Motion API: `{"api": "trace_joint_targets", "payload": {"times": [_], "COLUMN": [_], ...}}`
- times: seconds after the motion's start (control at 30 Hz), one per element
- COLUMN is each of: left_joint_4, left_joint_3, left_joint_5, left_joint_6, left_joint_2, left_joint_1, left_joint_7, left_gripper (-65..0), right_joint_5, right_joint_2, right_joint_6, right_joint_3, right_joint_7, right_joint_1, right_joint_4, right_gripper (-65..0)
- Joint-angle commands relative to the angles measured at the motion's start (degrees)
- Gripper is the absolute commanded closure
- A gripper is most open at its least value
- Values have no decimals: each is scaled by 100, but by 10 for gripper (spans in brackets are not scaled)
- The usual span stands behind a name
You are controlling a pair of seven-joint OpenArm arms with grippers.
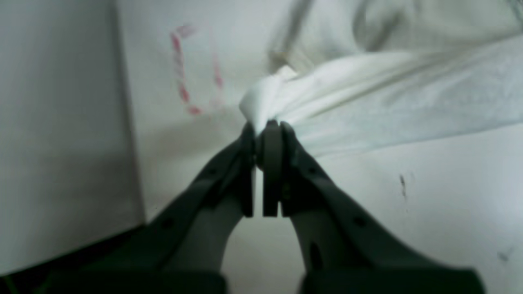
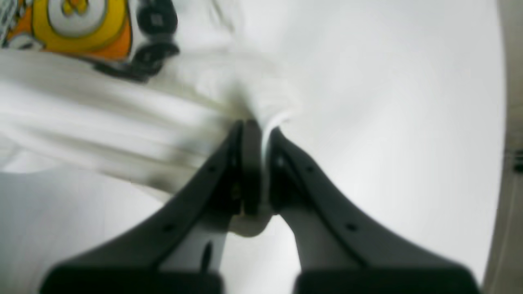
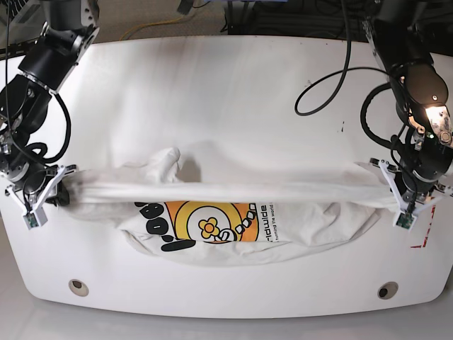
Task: Fold the T-shirt properly
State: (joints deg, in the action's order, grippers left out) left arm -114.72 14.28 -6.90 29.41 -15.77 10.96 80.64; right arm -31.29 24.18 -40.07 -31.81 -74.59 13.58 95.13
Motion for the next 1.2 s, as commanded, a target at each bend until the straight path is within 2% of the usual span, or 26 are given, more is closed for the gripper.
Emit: {"api": "trace_joint_targets", "payload": {"times": [0.0, 0.27, 0.37, 0.53, 0.6, 0.8, 1.03, 1.17], "left_joint_4": [-93, -93, -93, -76, -58, -40, 21, 47], "left_joint_3": [53, 290, 343, 343, 334, 334, 334, 325], "left_joint_5": [114, 131, 131, 149, 158, 167, 536, 975], "left_joint_6": [0, 0, -9, -53, -53, -53, -53, -53], "left_joint_2": [-89, -80, -115, -89, -80, 307, 562, 764], "left_joint_1": [-353, -1610, -2050, -2560, -2560, -2287, -1294, -573], "left_joint_7": [-64, -121, -552, -1660, -1906, -2398, -2381, -2372], "left_gripper": [0, 0, 0, 0, 0, 0, 0, 0], "right_joint_5": [-49, -40, -40, 4, 12, 12, 21, 21], "right_joint_2": [56, -295, -462, -717, -779, -884, -814, -629], "right_joint_6": [7, 7, 7, 7, 7, 7, 7, 7], "right_joint_3": [-173, -656, -700, -700, -691, -559, -401, -269], "right_joint_7": [122, 122, 122, 158, 166, 281, 369, 448], "right_joint_1": [-106, -1336, -1644, -1925, -1925, -1424, -317, 334], "right_joint_4": [170, 733, 821, 777, 768, 329, -770, -1140], "right_gripper": [0, 0, 0, 0, 0, 0, 0, 0]}}
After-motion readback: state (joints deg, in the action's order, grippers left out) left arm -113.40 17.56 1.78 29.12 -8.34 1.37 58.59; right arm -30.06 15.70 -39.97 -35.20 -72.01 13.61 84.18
